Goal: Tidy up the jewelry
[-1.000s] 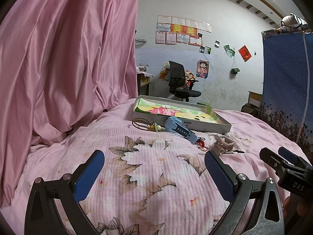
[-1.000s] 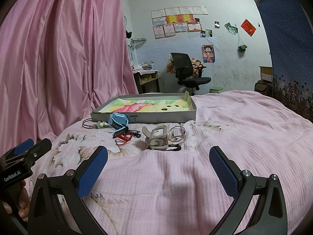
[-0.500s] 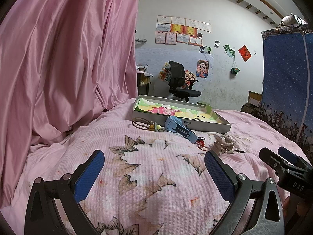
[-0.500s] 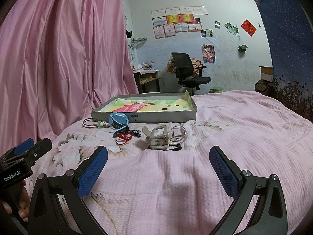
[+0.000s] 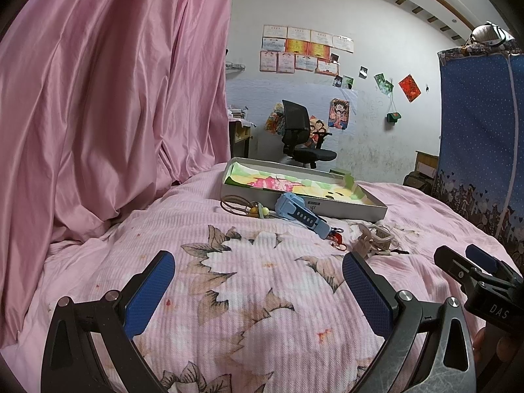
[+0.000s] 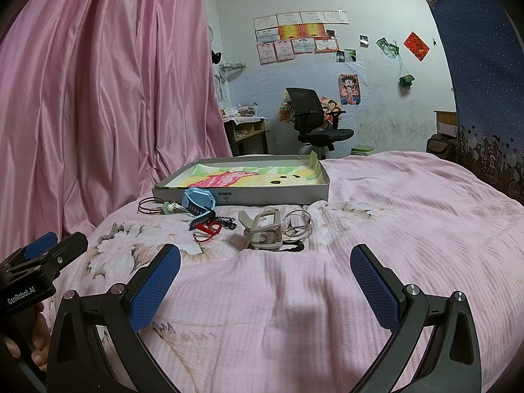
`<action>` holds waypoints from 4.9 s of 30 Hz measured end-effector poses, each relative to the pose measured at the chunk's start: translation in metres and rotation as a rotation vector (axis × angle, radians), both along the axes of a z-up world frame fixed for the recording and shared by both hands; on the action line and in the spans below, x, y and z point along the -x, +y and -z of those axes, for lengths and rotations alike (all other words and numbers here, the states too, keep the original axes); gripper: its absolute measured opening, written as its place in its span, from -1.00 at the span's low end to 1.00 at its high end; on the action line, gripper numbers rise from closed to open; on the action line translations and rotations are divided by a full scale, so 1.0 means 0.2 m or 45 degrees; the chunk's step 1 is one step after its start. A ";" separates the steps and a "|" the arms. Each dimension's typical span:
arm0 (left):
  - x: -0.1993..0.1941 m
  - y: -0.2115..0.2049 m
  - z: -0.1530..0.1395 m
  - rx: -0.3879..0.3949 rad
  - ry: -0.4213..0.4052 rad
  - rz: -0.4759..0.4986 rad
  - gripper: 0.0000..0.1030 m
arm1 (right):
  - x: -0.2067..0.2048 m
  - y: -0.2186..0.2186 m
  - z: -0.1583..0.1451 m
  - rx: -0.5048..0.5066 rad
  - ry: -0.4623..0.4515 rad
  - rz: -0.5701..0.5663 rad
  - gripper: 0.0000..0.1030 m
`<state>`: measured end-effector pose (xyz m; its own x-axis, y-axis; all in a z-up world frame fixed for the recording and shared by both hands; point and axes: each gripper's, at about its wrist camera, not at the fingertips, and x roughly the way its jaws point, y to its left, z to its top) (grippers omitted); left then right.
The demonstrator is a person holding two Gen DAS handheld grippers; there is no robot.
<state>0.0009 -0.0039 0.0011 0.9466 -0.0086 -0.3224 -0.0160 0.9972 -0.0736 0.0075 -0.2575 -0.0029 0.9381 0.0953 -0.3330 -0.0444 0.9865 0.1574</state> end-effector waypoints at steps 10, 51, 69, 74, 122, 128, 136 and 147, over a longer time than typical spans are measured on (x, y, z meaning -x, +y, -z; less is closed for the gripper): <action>0.00 -0.01 0.01 -0.004 0.009 -0.001 1.00 | 0.01 0.01 -0.02 0.010 -0.007 0.032 0.98; -0.93 -0.12 0.01 0.188 0.620 0.329 0.62 | -0.65 0.04 0.01 0.105 0.343 -0.287 0.54; -1.21 -0.11 0.13 0.464 0.760 0.283 -0.30 | -0.81 0.08 0.13 0.032 0.459 -0.373 -0.02; -1.19 -0.09 0.12 0.503 0.747 0.293 -0.44 | -0.81 0.08 0.13 0.036 0.456 -0.373 -0.02; -1.53 0.11 -0.04 0.307 0.576 0.129 -0.59 | -1.54 0.37 0.04 0.009 0.486 -0.406 -0.03; -1.41 0.10 -0.07 0.285 0.514 0.150 -0.52 | -1.45 0.31 0.01 0.002 0.455 -0.380 0.31; -1.17 0.07 -0.14 0.209 0.329 0.130 0.24 | -1.19 0.18 -0.11 -0.001 0.279 -0.304 0.55; -0.82 0.00 -0.19 0.167 0.173 0.175 0.51 | -0.80 0.02 -0.21 -0.016 0.057 -0.194 0.95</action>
